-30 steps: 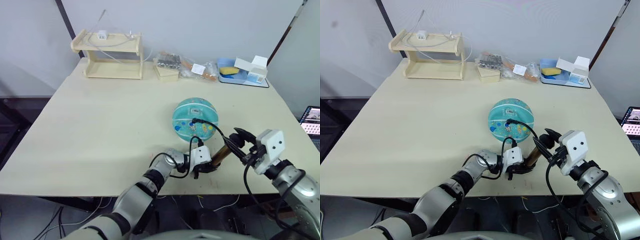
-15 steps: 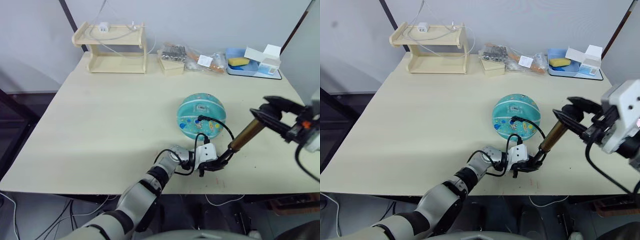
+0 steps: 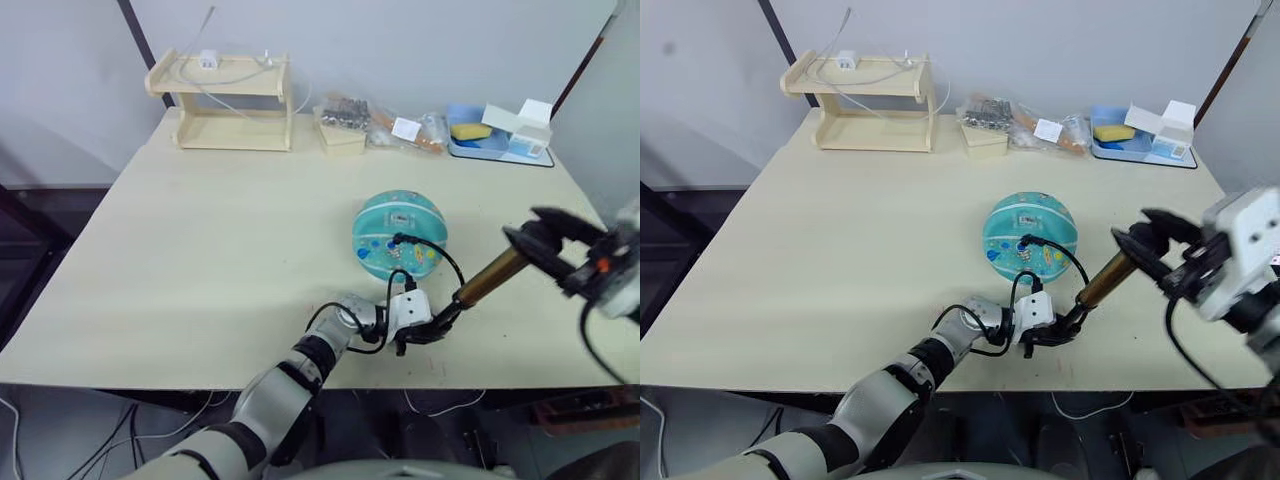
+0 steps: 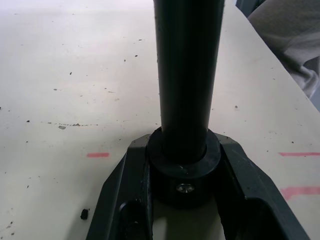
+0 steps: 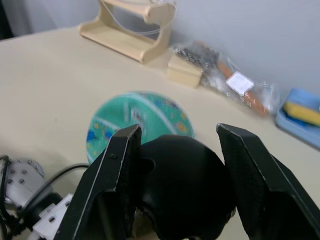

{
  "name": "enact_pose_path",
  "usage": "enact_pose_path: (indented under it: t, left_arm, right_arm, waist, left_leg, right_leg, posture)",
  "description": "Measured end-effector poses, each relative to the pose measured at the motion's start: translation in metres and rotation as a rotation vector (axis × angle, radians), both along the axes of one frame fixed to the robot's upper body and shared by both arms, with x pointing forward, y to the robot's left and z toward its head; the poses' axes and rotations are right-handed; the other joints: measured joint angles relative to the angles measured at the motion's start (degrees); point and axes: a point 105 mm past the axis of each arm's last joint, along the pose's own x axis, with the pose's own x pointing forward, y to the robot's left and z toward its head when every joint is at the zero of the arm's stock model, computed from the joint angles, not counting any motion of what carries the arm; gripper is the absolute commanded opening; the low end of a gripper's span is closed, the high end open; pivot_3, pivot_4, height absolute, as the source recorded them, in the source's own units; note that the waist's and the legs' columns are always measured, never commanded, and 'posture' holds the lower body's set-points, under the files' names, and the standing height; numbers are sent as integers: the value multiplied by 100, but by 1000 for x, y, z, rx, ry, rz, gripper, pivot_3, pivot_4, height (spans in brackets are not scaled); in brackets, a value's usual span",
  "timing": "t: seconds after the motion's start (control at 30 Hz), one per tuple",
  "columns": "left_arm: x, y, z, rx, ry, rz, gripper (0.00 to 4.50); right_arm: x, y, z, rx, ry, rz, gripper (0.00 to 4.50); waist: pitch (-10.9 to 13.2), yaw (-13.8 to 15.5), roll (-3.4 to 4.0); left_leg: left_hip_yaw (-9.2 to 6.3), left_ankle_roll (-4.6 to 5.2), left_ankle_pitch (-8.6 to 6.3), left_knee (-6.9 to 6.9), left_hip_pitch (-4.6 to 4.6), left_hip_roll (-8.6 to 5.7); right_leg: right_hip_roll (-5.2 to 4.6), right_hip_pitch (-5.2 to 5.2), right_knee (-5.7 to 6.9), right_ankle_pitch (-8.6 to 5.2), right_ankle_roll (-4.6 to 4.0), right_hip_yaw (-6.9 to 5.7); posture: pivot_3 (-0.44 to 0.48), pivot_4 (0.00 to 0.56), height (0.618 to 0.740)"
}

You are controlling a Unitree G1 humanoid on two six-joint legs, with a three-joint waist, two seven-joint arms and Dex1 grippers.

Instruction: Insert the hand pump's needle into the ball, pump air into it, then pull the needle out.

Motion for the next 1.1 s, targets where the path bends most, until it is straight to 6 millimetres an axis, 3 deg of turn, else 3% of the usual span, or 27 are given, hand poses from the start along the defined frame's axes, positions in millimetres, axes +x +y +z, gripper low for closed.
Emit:
enact_pose_path:
  t: [0.2,0.43,0.57,0.7,0.77,0.97,1.1]
  left_arm:
    - [1,6,-5,14,5,18,1088]
    - [1,9,-6,20,10,22,1088]
    - [1,4,-1,9,4,2,1088]
    - [0,-2,7,-16,0,-29,1088]
    - [-1,-4,8,-25,5,-38,1088]
    - [-1,-8,12,-31,-4,-46,1088]
    - [0,-9,11,-29,-10,-41,1088]
  right_arm:
    - [7,21,-64,-3,54,7,1935]
    - [10,26,-69,12,3,21,1934]
    - [7,15,-55,11,38,15,1934]
    - [5,1,-16,28,39,7,1934]
    - [4,-2,1,25,29,15,1934]
    - [-11,-7,66,-33,-12,55,1934]
    - [-22,-7,91,-68,-30,63,1934]
  waist:
    - [-49,-5,-33]
    - [-88,-3,-40]
    - [-55,18,3]
    - [21,26,103]
    - [27,37,109]
    - [107,84,119]
    - [114,97,111]
  left_leg:
    - [-6,-12,-7,-24,53,40]
    - [-3,-24,-14,-25,60,74]
    - [1,-42,-24,-23,46,64]
    - [14,-23,-13,-14,-19,23]
    - [7,-20,-12,-14,-65,-14]
    - [6,-12,-14,-2,-73,-32]
    - [7,-12,-14,3,-72,-30]
  right_leg:
    - [23,32,-3,-3,0,-11]
    - [51,29,-3,-1,-6,-14]
    - [41,24,-13,2,-10,-13]
    - [12,-28,-20,19,-35,-4]
    - [4,-67,-12,24,-32,-4]
    - [-17,-66,-10,21,-33,-7]
    - [-15,-65,-6,21,-32,-7]
  posture:
    - [0,150,740]
    - [0,150,740]
    - [0,150,740]
    - [0,150,740]
    - [0,150,740]
    - [0,150,740]
    - [0,150,740]
